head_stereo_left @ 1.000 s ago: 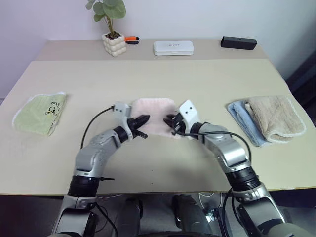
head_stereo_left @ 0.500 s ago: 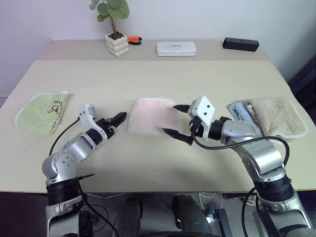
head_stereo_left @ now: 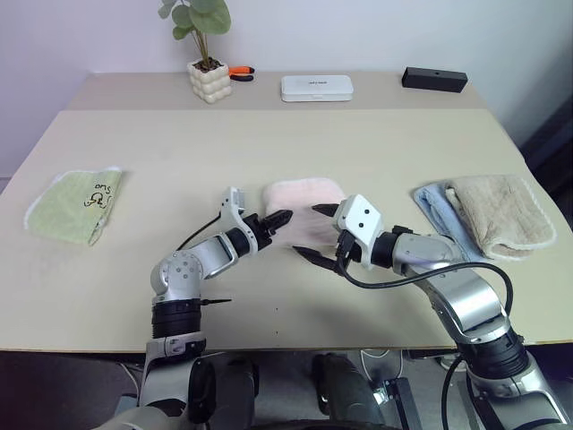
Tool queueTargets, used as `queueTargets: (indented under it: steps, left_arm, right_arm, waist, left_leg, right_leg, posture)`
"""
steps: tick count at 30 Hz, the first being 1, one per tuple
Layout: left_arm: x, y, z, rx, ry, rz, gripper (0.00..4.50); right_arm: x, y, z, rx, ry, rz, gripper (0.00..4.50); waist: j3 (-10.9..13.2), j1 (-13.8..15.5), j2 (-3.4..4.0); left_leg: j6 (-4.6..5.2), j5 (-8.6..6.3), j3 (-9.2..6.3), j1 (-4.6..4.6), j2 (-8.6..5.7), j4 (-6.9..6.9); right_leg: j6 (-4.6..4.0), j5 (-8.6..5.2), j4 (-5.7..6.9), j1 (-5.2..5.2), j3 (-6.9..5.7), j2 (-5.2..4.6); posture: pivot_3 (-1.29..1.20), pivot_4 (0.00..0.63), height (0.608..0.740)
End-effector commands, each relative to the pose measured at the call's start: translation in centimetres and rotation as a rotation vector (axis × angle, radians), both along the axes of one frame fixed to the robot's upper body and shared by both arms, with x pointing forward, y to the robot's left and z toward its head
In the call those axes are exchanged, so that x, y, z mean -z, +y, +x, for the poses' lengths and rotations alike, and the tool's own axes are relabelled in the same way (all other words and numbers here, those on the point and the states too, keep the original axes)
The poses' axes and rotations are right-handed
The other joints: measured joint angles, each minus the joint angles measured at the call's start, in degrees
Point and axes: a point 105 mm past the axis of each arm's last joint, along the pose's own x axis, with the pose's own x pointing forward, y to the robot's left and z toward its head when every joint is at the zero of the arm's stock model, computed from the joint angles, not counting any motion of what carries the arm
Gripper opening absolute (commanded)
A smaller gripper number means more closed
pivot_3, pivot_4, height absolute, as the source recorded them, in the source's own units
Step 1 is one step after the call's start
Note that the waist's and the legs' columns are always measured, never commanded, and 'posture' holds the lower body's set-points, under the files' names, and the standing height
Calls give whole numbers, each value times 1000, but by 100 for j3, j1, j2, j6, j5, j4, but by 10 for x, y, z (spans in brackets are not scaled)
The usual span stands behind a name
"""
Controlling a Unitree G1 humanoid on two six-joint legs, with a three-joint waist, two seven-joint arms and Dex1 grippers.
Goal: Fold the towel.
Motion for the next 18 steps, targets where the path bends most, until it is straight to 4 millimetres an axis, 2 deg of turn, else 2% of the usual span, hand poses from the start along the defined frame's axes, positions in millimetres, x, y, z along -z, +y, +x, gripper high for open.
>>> queueTargets:
  steps: [1, 4, 6, 9, 11, 13, 15, 18]
  left_arm:
    - [-16, -1, 0, -8, -69, -19, 55]
    - [-28, 3, 4, -51, -128, -46, 20]
    - [-50, 21, 14, -163, -227, -86, 20]
    - [-95, 91, 35, -513, -390, -110, 20]
    - [-116, 137, 36, -709, -470, -100, 20]
    - [-129, 183, 28, -902, -526, -59, 20]
    - [-128, 228, 17, -1105, -498, -63, 20]
    - [-111, 280, -3, -1319, -438, -56, 20]
  right_arm:
    - [-13, 0, -2, 4, -70, 16, 4500]
    - [-14, 0, -1, 8, -74, 22, 4500]
    - [-15, 1, 1, 12, -81, 25, 4500]
    - [-17, 0, 3, 18, -92, 24, 4500]
    - [-17, 0, 4, 21, -94, 23, 4500]
    - [-14, 0, 4, 25, -90, 20, 4500]
    - [-7, 0, 4, 29, -77, 12, 4500]
    - [9, 1, 3, 33, -52, -6, 4500]
  waist:
    - [0, 0, 0]
    - [0, 5, 0]
    - [1, 7, -1]
    - [6, -3, -7]
    - [6, -20, -7]
    - [5, -26, -7]
    - [5, -5, -7]
    - [5, 32, -9]
  left_leg:
    - [0, 0, 0, 0, 0, 0]
    - [-1, 0, 0, 0, 0, 1]
    - [-1, 0, 0, -1, 0, 0]
    - [-3, 1, 0, -1, 1, 0]
    - [-5, 3, 0, -2, 4, -1]
    - [-5, 3, 1, 0, 4, -5]
    - [-5, 2, 2, 0, 4, -10]
    - [-4, 2, 1, -3, 3, -9]
  right_leg:
    - [0, 0, 1, 0, 0, 0]
    - [0, 0, 0, 0, 0, 0]
    - [0, 0, 0, 0, 0, 0]
    - [-1, 0, 1, -4, 0, 1]
    - [-4, 3, 1, -7, 1, 6]
    - [-4, 3, -1, -7, 2, 6]
    - [-3, 2, -3, -7, 3, 5]
    - [-1, 3, -6, -6, 1, 2]
  posture:
    - [0, 150, 737]
    - [0, 150, 737]
    - [0, 150, 737]
    - [0, 150, 737]
    - [0, 150, 737]
    - [0, 150, 737]
    - [0, 150, 737]
    - [0, 150, 737]
